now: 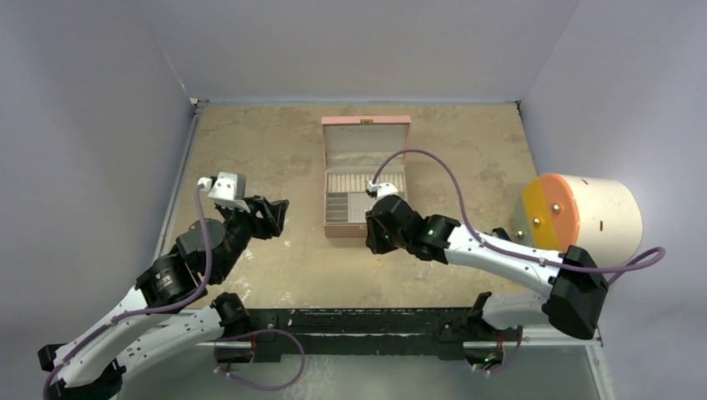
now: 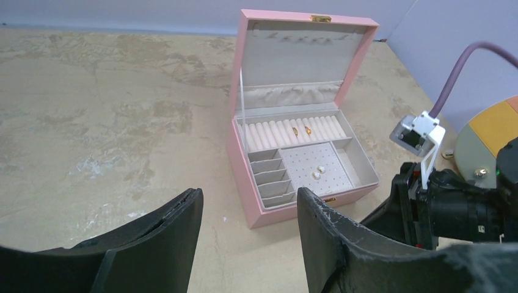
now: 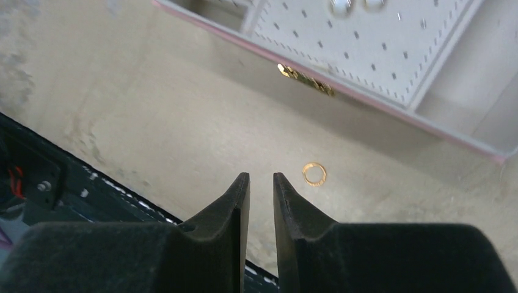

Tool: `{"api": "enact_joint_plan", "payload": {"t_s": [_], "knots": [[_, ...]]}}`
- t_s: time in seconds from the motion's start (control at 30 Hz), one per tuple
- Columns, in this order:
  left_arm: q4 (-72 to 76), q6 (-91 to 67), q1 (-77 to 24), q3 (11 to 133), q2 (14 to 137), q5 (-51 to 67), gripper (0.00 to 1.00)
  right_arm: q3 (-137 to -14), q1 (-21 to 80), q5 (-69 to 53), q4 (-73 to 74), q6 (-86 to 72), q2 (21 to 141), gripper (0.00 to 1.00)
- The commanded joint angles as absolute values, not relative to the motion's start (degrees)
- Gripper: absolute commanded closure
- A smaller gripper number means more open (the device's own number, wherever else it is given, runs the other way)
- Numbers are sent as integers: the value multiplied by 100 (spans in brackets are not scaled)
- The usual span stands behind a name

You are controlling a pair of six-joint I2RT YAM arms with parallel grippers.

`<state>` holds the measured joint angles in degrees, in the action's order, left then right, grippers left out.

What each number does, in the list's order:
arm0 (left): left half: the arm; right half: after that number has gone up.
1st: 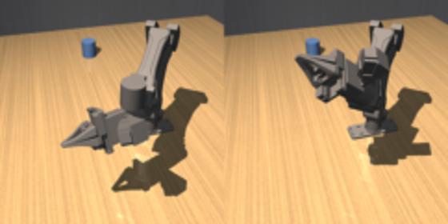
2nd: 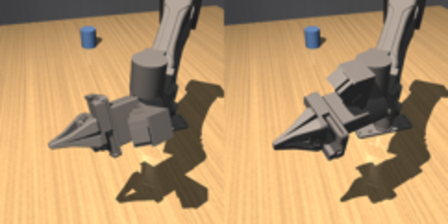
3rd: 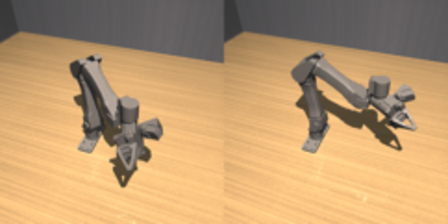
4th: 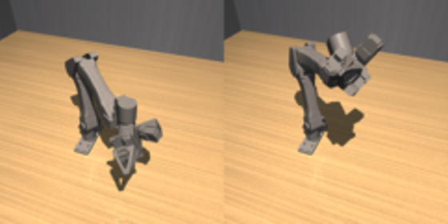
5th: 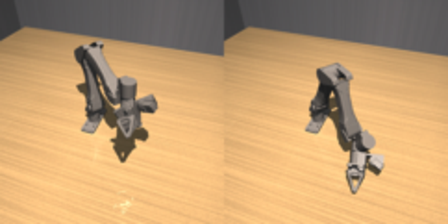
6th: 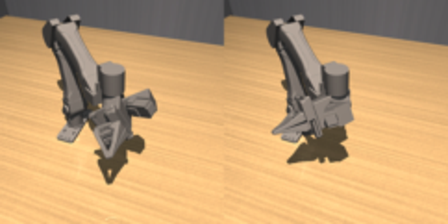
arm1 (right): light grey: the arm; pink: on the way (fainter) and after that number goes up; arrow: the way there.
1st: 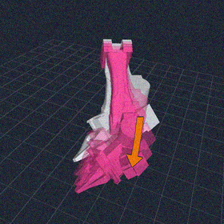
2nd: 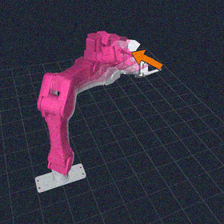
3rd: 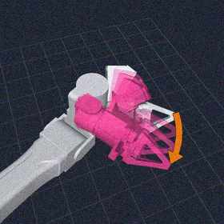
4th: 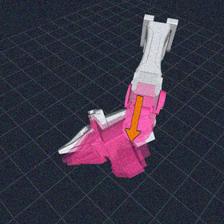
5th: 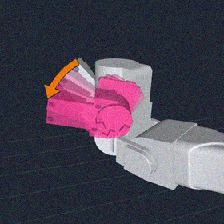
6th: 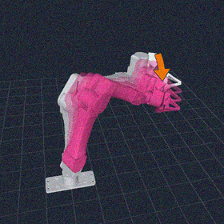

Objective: Organize the mixed jewelry

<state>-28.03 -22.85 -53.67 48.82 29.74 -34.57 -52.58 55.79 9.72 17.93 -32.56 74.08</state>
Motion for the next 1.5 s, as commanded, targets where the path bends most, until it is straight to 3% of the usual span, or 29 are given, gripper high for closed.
{"api": "enact_joint_plan", "payload": {"t_s": [0.0,0.43,1.47], "knots": [[-2689,-2136,-5329,4858,3052,-3503,42,-4697,5681,1422,1870,-4229,7108,77],[-2724,-2143,-5282,4878,3138,-3498,42,-4139,5880,2357,1792,-5835,7247,76],[-2750,-2171,-5282,4883,3050,-3454,42,-4731,6284,2941,2468,-6895,8585,76]]}}
